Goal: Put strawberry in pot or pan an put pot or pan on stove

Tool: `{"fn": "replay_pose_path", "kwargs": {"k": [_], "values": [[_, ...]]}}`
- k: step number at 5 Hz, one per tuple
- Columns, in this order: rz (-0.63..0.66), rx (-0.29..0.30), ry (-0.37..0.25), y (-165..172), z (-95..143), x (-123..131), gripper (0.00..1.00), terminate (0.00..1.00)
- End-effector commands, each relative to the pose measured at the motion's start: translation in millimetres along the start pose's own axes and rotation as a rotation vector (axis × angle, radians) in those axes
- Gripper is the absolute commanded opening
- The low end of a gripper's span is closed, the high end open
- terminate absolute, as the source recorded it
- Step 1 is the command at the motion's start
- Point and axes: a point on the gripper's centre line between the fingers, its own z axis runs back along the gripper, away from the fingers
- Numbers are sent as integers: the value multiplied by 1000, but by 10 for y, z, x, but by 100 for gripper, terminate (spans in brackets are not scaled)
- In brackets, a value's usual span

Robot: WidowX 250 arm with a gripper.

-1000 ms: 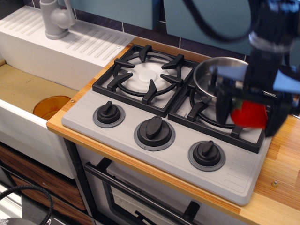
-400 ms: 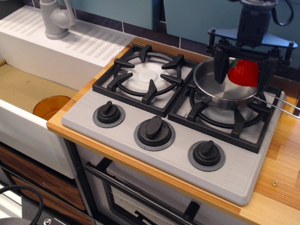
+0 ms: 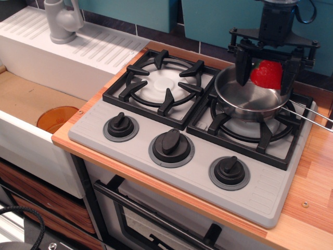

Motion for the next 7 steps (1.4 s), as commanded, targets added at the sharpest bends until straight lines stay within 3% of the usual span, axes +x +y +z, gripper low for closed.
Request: {"fn": "replay_pose_path", "kwargs": {"k": [1,3,5,7], "values": [[-28,-19,-54,39,216,192,100,0],[-5,-10,-60,-51,181,91,100,0],[30,15,-41,-171,331,-104,100,0],[-5,59,-40,85,517,-41,100,0]]}}
